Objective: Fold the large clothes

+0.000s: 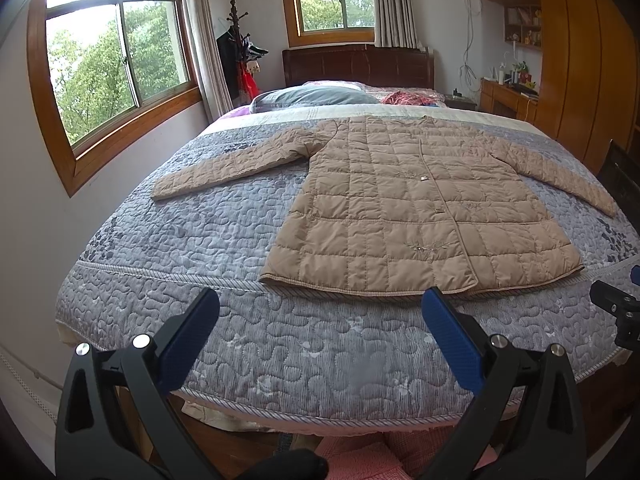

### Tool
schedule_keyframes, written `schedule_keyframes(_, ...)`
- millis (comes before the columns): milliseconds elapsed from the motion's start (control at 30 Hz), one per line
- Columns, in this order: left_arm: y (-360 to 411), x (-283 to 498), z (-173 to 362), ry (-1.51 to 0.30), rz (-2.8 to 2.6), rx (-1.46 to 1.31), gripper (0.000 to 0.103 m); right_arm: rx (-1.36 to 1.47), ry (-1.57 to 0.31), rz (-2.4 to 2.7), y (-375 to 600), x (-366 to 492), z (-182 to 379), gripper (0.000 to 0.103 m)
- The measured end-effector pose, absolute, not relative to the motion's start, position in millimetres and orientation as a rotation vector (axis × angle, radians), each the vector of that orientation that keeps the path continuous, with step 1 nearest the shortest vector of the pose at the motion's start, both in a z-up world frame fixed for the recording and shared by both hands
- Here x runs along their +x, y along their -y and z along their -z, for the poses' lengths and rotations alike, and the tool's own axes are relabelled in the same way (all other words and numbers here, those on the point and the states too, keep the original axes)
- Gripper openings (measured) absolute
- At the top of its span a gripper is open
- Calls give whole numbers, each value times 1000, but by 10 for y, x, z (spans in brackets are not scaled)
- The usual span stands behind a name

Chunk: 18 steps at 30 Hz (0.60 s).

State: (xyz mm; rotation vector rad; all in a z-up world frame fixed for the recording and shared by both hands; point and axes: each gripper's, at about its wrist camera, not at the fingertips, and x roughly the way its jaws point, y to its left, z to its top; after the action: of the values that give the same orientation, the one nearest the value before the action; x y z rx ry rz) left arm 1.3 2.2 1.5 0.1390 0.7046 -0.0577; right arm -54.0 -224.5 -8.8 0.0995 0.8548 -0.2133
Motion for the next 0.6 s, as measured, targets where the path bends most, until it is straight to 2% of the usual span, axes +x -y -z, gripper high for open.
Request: schedule_keyframes(600,-44,38,-27,-706,61,134,100,86,-849,212,2180,-529,47,99)
